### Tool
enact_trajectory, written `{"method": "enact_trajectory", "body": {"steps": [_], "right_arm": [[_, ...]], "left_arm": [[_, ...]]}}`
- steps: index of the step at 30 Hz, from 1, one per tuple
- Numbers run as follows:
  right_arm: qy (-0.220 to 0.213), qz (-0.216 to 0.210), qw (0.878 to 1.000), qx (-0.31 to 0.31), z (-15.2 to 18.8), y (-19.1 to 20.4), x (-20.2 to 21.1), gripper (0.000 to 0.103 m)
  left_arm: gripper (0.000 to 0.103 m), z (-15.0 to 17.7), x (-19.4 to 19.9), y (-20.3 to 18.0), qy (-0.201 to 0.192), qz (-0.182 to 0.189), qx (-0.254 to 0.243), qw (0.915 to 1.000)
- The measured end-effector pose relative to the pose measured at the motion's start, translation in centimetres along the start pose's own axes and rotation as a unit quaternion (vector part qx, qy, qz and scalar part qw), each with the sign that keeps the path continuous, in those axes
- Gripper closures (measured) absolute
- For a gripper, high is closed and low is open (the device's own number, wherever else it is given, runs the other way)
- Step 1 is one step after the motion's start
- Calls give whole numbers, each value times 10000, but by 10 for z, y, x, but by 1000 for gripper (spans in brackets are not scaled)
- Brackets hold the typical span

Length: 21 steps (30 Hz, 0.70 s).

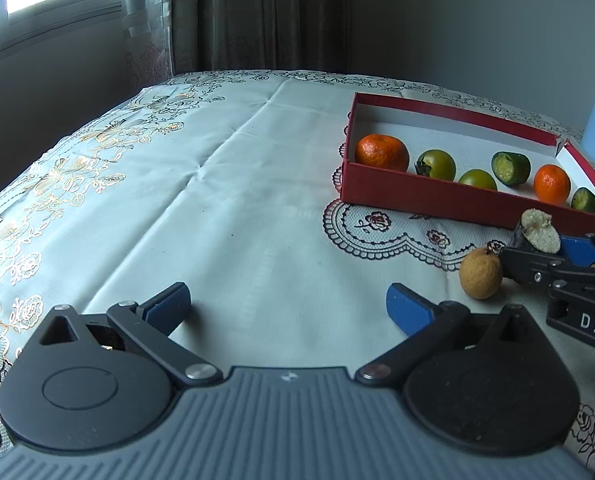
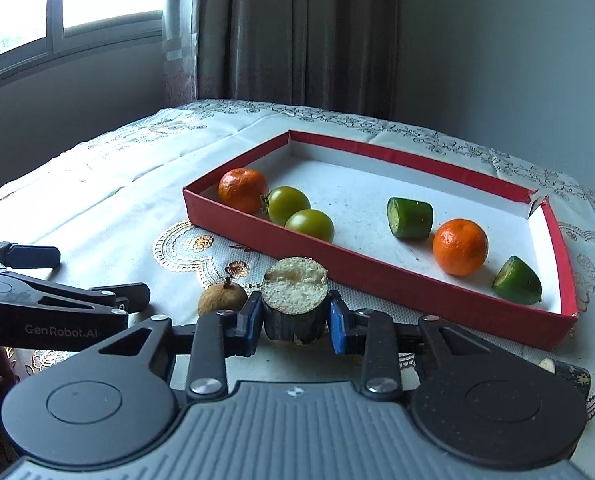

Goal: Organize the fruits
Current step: 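Carry the wooden stump with the right gripper into the box and release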

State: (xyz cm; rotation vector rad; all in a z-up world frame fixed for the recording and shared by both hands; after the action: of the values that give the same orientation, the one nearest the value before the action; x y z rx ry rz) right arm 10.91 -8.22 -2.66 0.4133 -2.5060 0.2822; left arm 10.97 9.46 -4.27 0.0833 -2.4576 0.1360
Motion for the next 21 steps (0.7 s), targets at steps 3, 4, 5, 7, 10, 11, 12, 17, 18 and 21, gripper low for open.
{"method": "enact_trajectory", "body": {"steps": [3, 4, 5, 7, 10, 11, 12, 17, 18, 21], "right_arm": [[-65, 4, 10000, -51, 0, -2, 5, 71], [-101, 27, 9999, -72, -1, -3, 7, 71], [-148, 49, 9998, -97, -1, -5, 10, 71], [-258, 111, 9995, -155, -5, -10, 16, 71], [-440, 316, 9983, -218, -15, -24, 24, 71], [-478, 369, 9979, -253, -19, -30, 25, 71], [-519, 422, 9973, -293, -23, -36, 26, 71], [-654, 723, 9943, -436, -41, -60, 18, 71], [-652, 758, 9940, -442, -43, -63, 14, 71], [-609, 845, 9935, -454, -46, -67, 2, 71]], "left_arm": [[0, 0, 0, 0, -1, -1, -2, 10000], [0, 0, 0, 0, -1, -1, -1, 10000], [0, 0, 0, 0, 0, -1, -2, 10000], [0, 0, 0, 0, 0, -1, -2, 10000], [0, 0, 0, 0, 0, -1, -2, 10000], [0, 0, 0, 0, 0, -1, -2, 10000], [0, 0, 0, 0, -1, -1, -3, 10000], [0, 0, 0, 1, -1, -1, -2, 10000], [0, 0, 0, 1, 0, 0, -1, 10000], [0, 0, 0, 1, 0, -3, -5, 10000]]}}
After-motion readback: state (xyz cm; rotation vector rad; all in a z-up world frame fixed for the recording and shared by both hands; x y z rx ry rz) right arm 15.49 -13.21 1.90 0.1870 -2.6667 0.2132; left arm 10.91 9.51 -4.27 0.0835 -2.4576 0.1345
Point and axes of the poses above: each gripper's, at about its wrist camera, not at the fingertips, and x roughly against the way its jaws point, y to its left, z to its underside, the point moved 3 cm from there along -x, roughly the way its jaws point, and after that the axes turned 7 degrees about x, right-handed, at the moved point
